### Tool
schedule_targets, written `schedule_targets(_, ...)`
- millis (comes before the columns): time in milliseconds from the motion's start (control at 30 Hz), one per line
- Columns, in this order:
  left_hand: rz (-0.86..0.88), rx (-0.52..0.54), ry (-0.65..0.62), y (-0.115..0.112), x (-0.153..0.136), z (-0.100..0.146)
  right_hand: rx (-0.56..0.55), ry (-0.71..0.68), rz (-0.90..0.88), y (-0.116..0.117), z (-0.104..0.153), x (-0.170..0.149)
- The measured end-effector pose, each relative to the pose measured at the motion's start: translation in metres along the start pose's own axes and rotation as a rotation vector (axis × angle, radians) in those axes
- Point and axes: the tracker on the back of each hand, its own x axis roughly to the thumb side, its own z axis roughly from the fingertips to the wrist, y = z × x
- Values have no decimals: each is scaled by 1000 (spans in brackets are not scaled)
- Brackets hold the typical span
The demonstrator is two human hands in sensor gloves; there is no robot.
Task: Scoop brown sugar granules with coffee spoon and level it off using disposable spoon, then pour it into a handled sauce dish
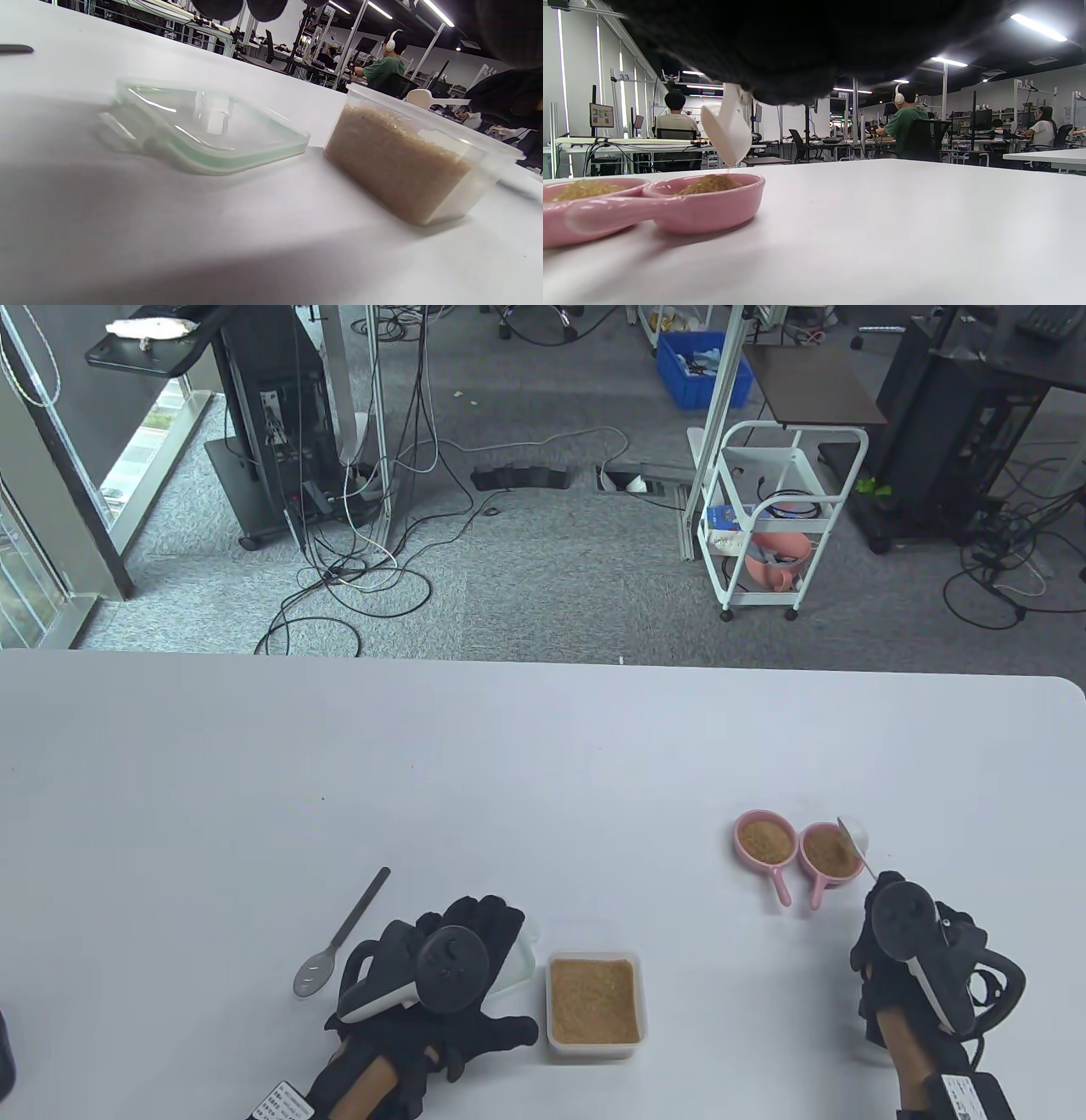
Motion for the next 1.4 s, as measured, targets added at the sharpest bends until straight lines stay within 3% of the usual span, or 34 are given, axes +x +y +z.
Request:
schedule_targets(200, -11, -7, 0, -2, 2, -1, 10, 69, -89, -1, -1, -11)
schedule_targets(300, -12, -10, -5, -3, 4, -2, 73, 160, -299, -1, -2, -27)
schedule_targets(467, -3, -3, -17, -5, 7, -5, 130, 191, -579, -12, 0, -40)
schedule_targets(600, 9, 2, -21, -8, 11, -8, 306, 124, -941, -16, 4, -34)
schedule_targets(733, -2, -11, -20, -13, 14, -12, 506, -6, -1184, -13, 9, -14)
schedule_targets(1167, -13, -47, -20, -25, 19, -21, 774, -549, -921, -16, 49, 76)
schedule_targets(1400, -16, -52, -20, -25, 21, -21, 671, -718, -689, -27, 70, 103)
